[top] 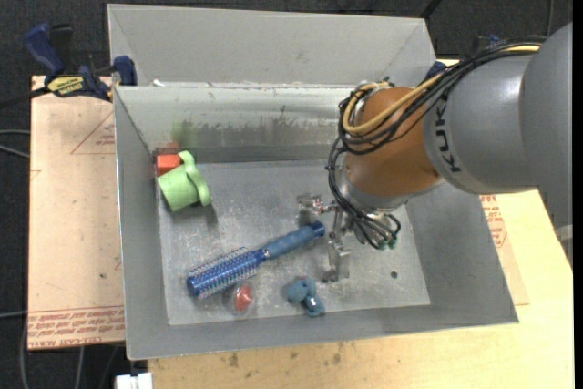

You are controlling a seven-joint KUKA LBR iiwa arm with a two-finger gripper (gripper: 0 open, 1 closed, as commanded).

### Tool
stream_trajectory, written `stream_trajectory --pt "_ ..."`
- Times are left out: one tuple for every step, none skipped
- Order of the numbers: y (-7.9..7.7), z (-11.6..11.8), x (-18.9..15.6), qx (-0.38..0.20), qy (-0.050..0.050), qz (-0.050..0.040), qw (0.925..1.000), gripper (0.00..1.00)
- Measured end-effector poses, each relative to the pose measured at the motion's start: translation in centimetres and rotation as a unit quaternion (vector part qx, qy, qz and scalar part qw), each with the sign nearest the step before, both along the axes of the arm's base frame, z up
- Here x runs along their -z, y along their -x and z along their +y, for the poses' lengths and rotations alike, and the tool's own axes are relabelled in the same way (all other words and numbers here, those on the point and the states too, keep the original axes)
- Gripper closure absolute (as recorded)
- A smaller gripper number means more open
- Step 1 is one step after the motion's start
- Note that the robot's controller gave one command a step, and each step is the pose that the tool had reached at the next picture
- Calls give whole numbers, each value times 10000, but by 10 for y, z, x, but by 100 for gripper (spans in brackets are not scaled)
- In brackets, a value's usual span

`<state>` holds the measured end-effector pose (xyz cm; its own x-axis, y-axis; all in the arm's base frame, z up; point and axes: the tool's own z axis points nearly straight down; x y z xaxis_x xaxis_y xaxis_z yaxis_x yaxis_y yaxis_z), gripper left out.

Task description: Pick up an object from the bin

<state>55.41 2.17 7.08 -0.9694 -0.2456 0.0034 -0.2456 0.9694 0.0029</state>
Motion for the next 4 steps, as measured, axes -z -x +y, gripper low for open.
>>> stream_trajectory --pt "-22 17 0 278 -2 -40 9996 0" --pt "-22 17 0 284 0 -29 9996 100" --pt "-43 24 -195 58 1 -85 9999 100" --pt "-41 24 -190 59 2 -38 10000 0"
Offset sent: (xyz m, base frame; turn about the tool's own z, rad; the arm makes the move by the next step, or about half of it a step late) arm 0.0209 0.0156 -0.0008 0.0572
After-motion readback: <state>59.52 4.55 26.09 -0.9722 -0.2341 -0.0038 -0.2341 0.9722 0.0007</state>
